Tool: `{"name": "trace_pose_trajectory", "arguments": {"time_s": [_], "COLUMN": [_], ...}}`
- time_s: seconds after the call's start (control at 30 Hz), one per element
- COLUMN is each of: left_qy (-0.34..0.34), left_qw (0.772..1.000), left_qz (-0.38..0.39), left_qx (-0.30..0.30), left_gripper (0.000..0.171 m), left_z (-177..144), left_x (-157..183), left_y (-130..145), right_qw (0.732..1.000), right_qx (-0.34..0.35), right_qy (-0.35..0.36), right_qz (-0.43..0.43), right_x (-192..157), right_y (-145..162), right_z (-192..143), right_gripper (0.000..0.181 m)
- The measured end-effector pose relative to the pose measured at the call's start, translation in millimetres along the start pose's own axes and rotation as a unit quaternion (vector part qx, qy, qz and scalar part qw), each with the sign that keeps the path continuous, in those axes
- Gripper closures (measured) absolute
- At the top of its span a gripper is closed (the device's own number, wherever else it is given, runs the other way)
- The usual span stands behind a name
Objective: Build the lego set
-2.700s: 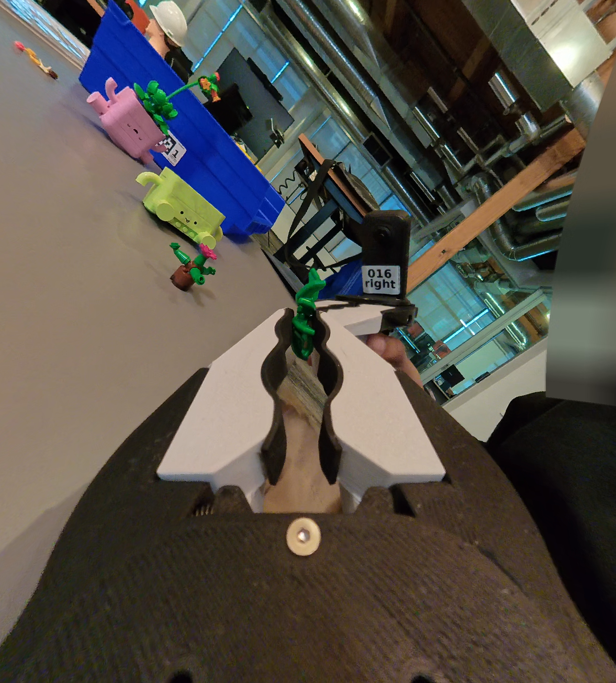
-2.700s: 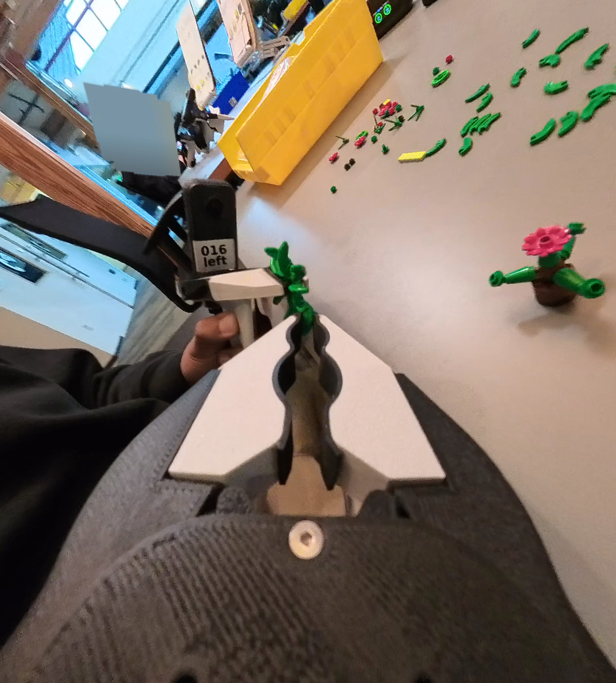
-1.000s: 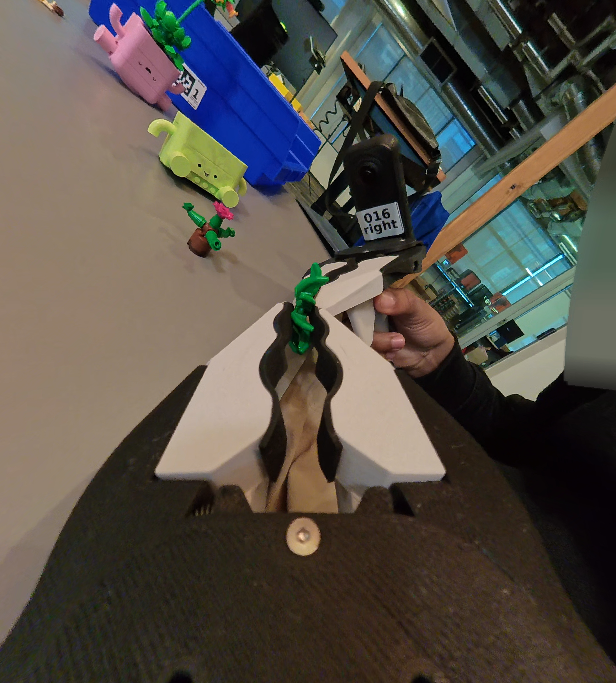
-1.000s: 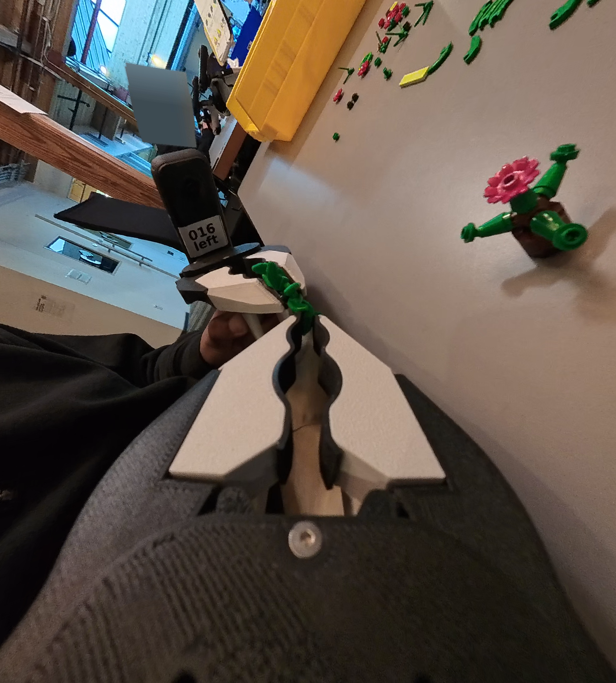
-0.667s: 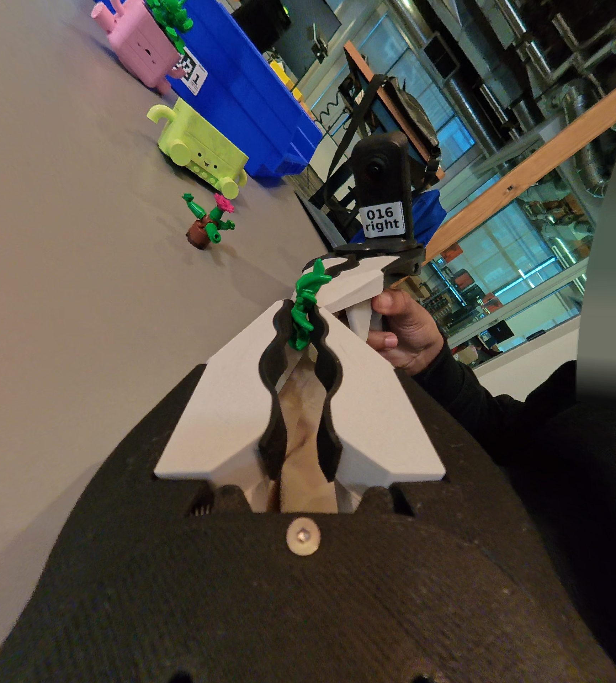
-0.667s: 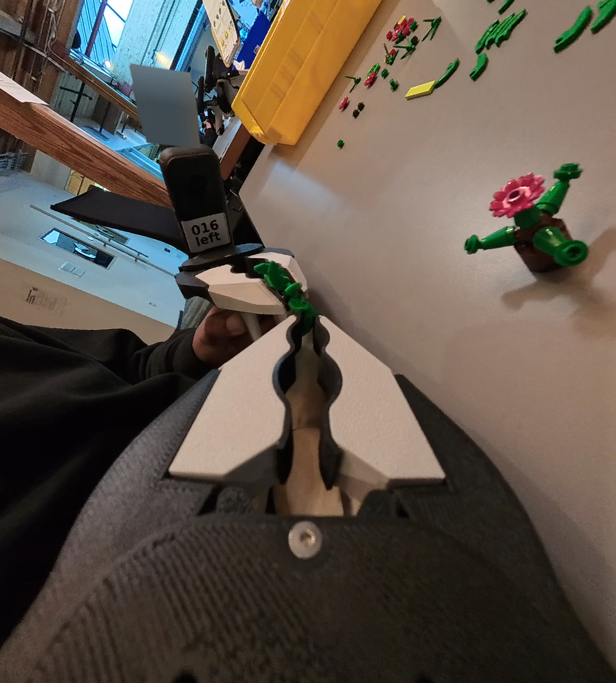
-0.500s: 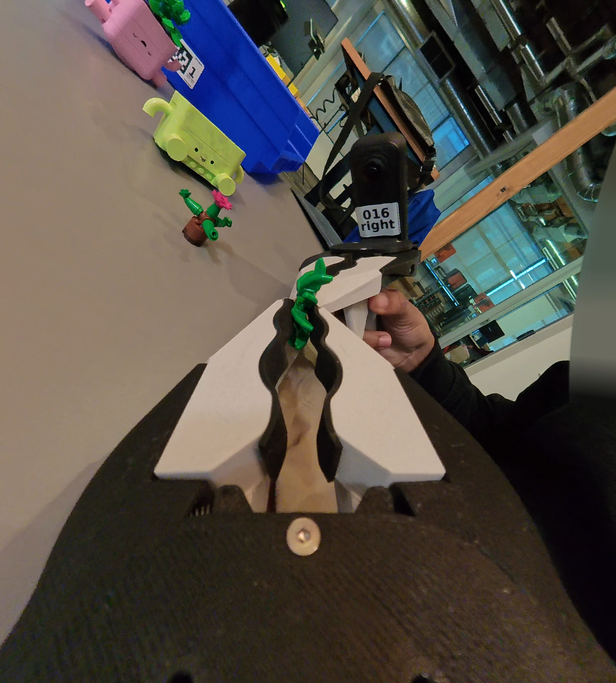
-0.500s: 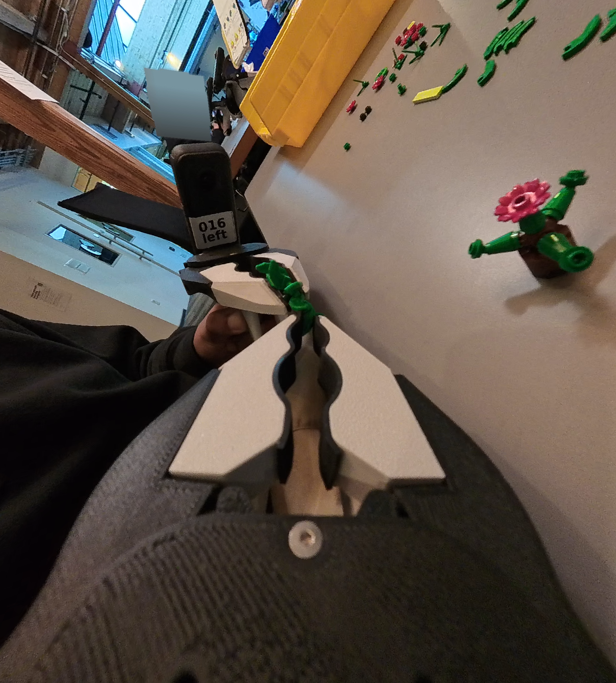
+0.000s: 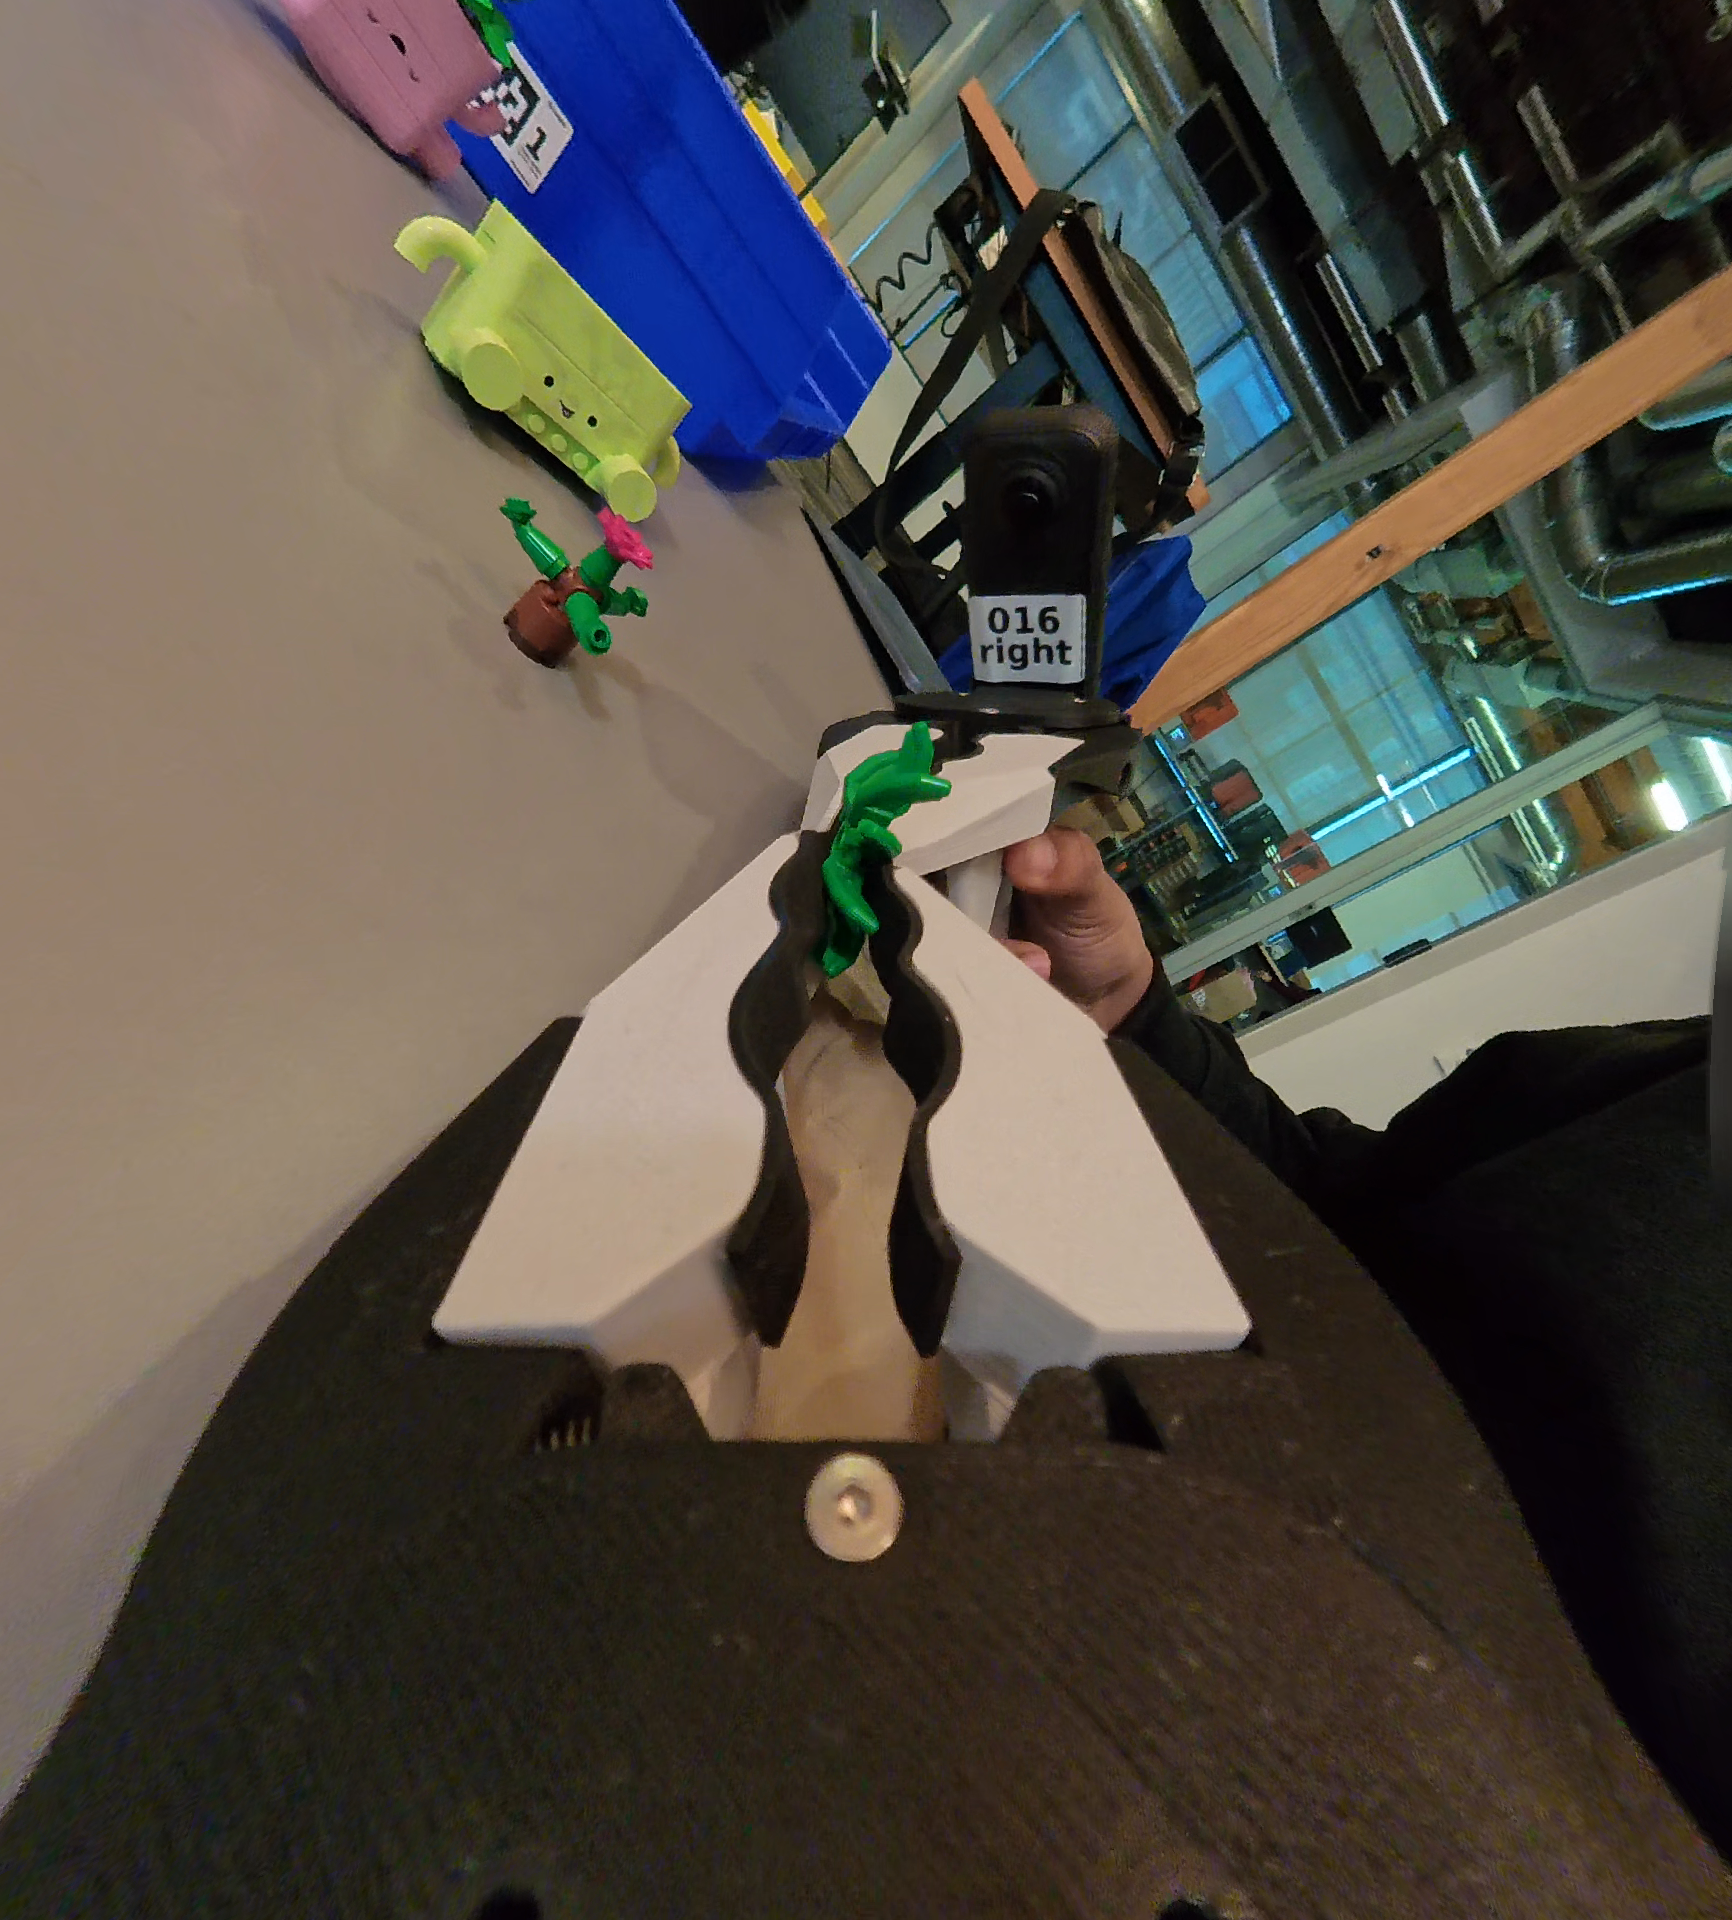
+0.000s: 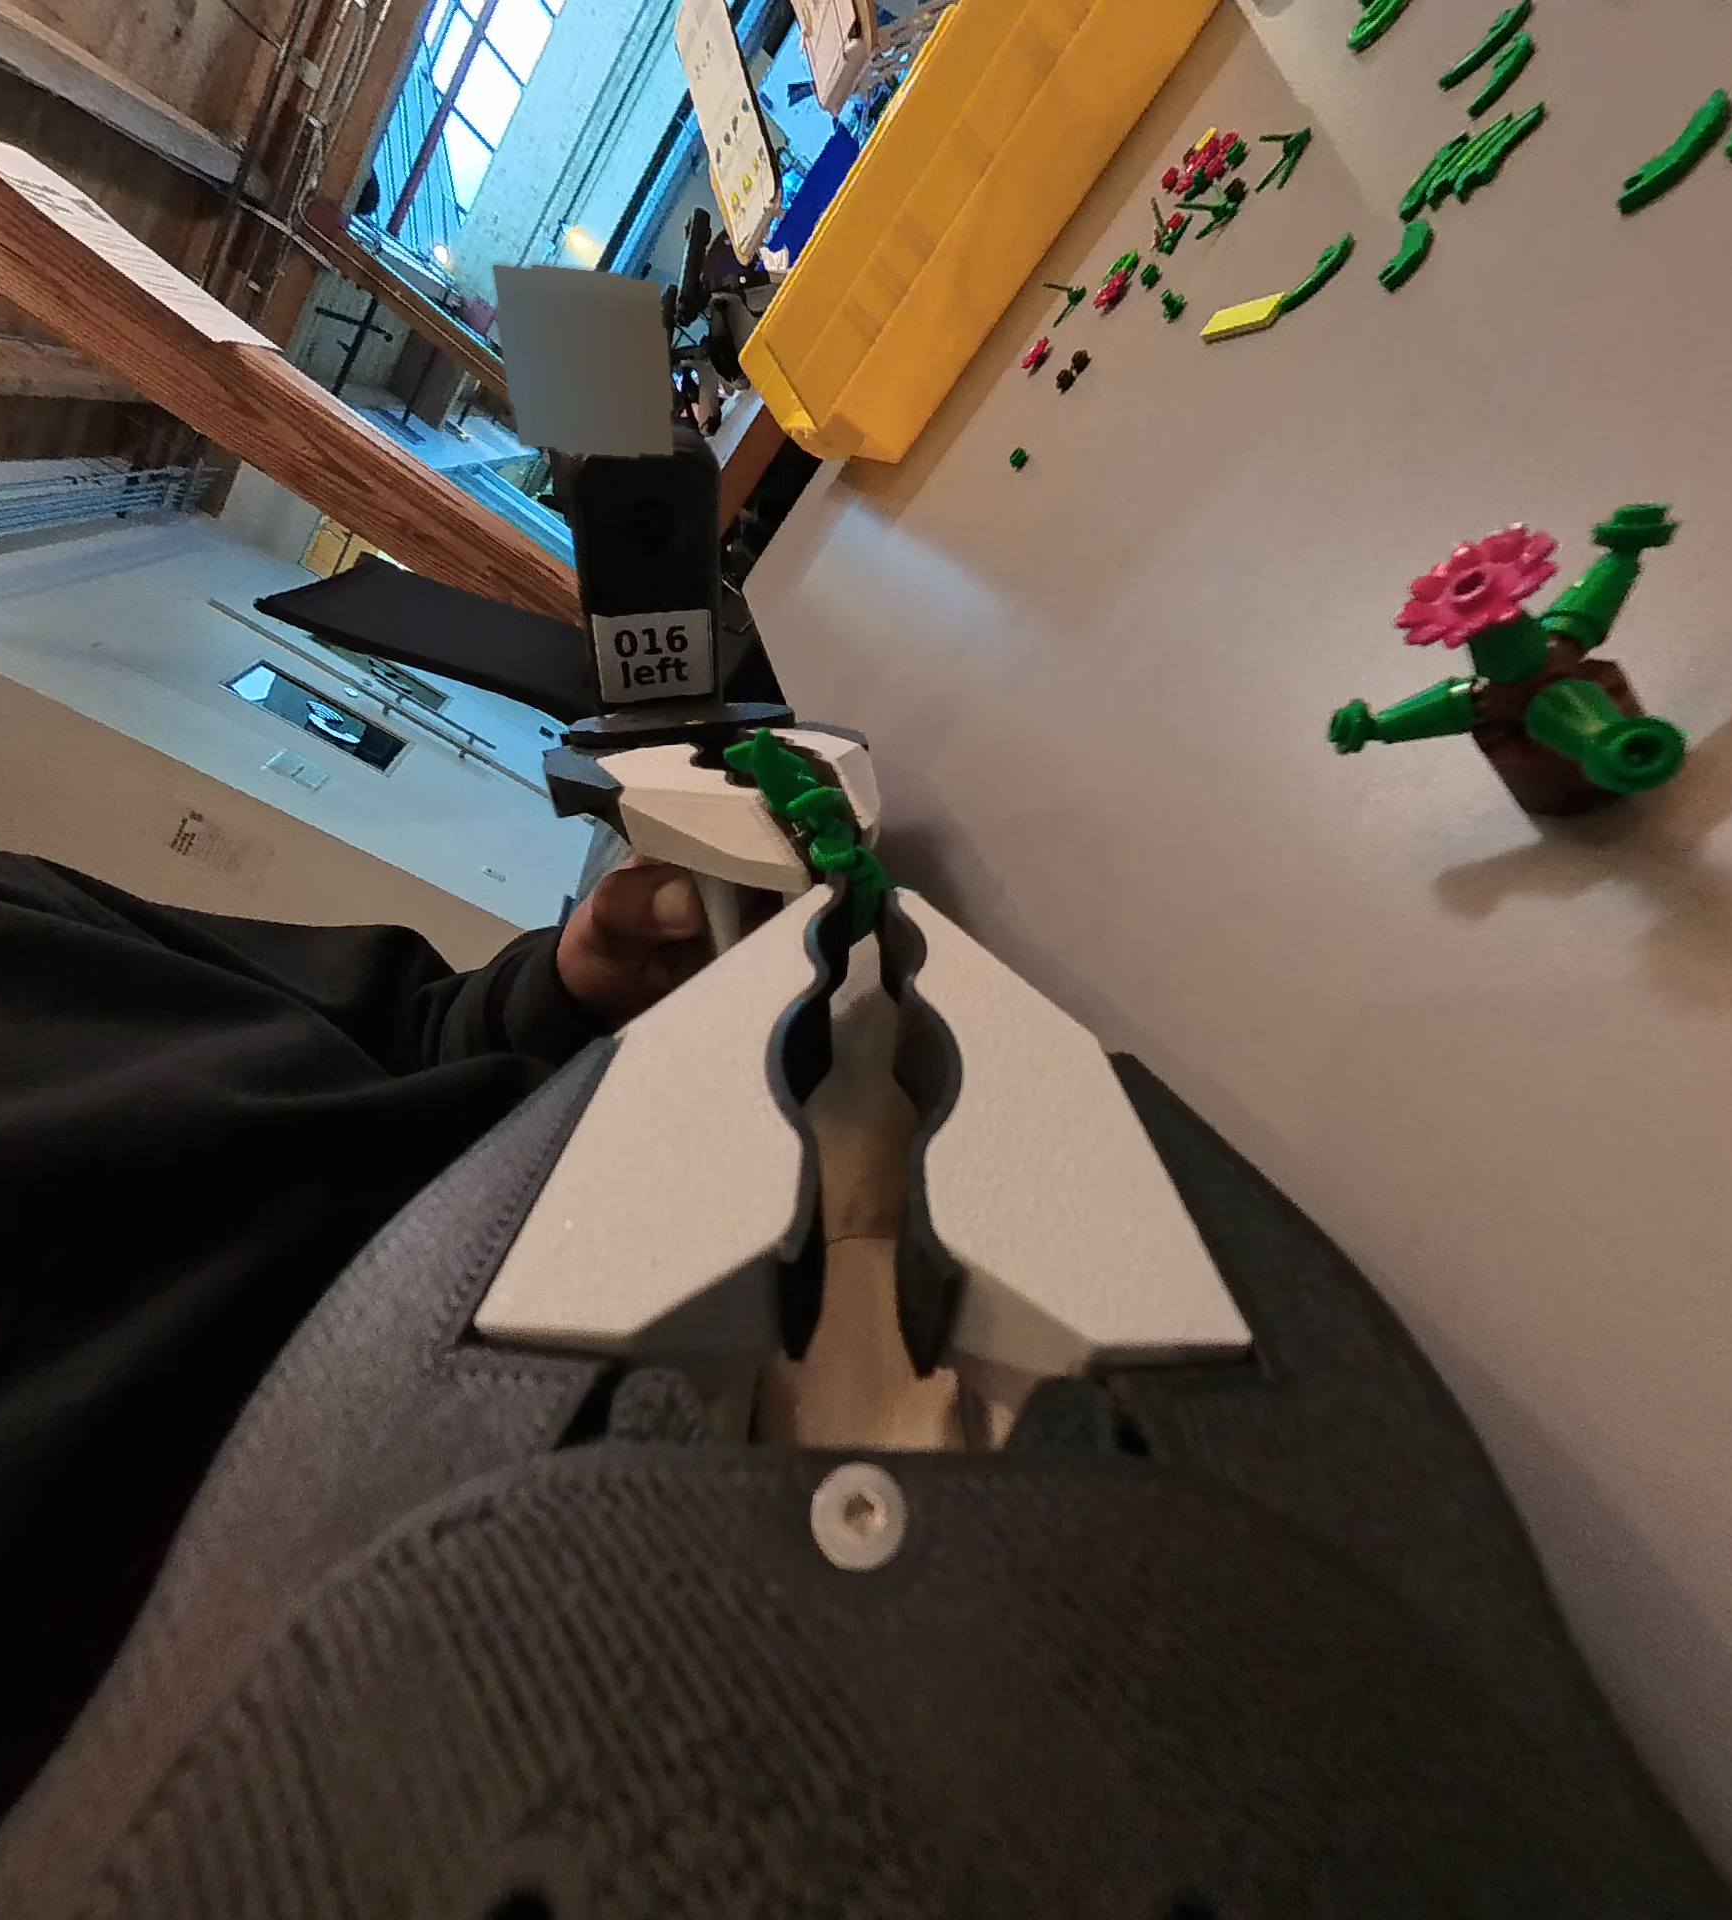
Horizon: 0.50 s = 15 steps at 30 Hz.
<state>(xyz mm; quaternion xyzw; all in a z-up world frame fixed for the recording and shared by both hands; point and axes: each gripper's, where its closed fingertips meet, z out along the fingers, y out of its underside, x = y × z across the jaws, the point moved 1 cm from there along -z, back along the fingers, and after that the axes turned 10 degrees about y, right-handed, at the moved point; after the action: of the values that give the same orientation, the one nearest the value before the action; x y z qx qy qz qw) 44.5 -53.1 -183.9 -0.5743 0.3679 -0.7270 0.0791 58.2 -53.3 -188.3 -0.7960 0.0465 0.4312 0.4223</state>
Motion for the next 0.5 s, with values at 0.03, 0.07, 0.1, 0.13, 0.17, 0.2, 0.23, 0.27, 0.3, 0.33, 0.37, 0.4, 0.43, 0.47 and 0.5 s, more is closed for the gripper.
{"name": "trace_pose_trajectory", "arguments": {"time_s": [0.03, 0.07, 0.1, 0.13, 0.17, 0.2, 0.23, 0.27, 0.3, 0.33, 0.37, 0.4, 0.43, 0.47, 0.5], "left_qy": [-0.001, -0.003, -0.010, -0.019, -0.022, -0.023, -0.028, -0.037, -0.047, -0.053, -0.060, -0.061, -0.061, -0.058, -0.054], "left_qw": [1.000, 1.000, 1.000, 0.999, 0.999, 0.999, 0.999, 0.998, 0.997, 0.996, 0.995, 0.994, 0.994, 0.995, 0.995], "left_qz": [0.000, 0.006, 0.018, 0.024, 0.028, 0.035, 0.044, 0.054, 0.062, 0.071, 0.079, 0.083, 0.083, 0.081, 0.077], "left_qx": [-0.002, -0.002, -0.008, -0.014, -0.010, -0.007, -0.009, -0.013, -0.018, -0.021, -0.025, -0.028, -0.026, -0.022, -0.020], "left_gripper": [0.160, 0.160, 0.161, 0.161, 0.162, 0.162, 0.162, 0.161, 0.161, 0.161, 0.160, 0.160, 0.161, 0.161, 0.161], "left_z": [0.3, 0.8, 1.2, 1.4, 1.6, 1.5, 1.0, 0.4, 0.0, -0.2, -0.1, 0.6, 1.0, 1.4, 1.5], "left_x": [0.0, -0.1, -1.0, -2.7, -3.2, -3.0, -3.7, -5.8, -7.9, -8.7, -9.7, -9.6, -9.9, -9.6, -9.4], "left_y": [0.3, 0.6, 1.8, 2.2, 1.1, 0.3, 0.2, 0.8, 1.2, 1.5, 2.1, 2.7, 2.5, 2.1, 1.9], "right_qw": [1.000, 1.000, 1.000, 1.000, 1.000, 1.000, 1.000, 1.000, 1.000, 1.000, 1.000, 1.000, 1.000, 1.000, 1.000], "right_qx": [-0.001, -0.004, -0.007, -0.008, -0.007, -0.004, -0.001, -0.001, 0.000, 0.001, 0.002, 0.003, 0.003, -0.001, -0.002], "right_qy": [0.002, 0.002, 0.002, 0.008, 0.012, 0.009, 0.007, 0.009, 0.014, 0.016, 0.013, 0.009, 0.011, 0.016, 0.016], "right_qz": [-0.002, 0.004, 0.009, 0.008, 0.012, 0.017, 0.020, 0.023, 0.023, 0.022, 0.025, 0.028, 0.027, 0.027, 0.026], "right_x": [0.3, 0.8, 1.8, 3.6, 4.6, 4.5, 4.5, 5.5, 6.9, 7.7, 6.9, 6.2, 6.8, 8.1, 8.1], "right_y": [0.4, 1.1, 2.2, 3.3, 3.7, 3.2, 2.5, 2.4, 2.4, 2.3, 1.9, 1.1, 1.3, 2.6, 3.2], "right_z": [0.0, -0.2, -0.7, -0.7, -0.5, -0.6, -0.8, -0.6, -0.2, -0.1, -0.4, -0.8, -1.0, -0.5, -0.1], "right_gripper": [0.178, 0.178, 0.178, 0.178, 0.178, 0.178, 0.178, 0.178, 0.178, 0.177, 0.178, 0.178, 0.178, 0.177, 0.177]}}
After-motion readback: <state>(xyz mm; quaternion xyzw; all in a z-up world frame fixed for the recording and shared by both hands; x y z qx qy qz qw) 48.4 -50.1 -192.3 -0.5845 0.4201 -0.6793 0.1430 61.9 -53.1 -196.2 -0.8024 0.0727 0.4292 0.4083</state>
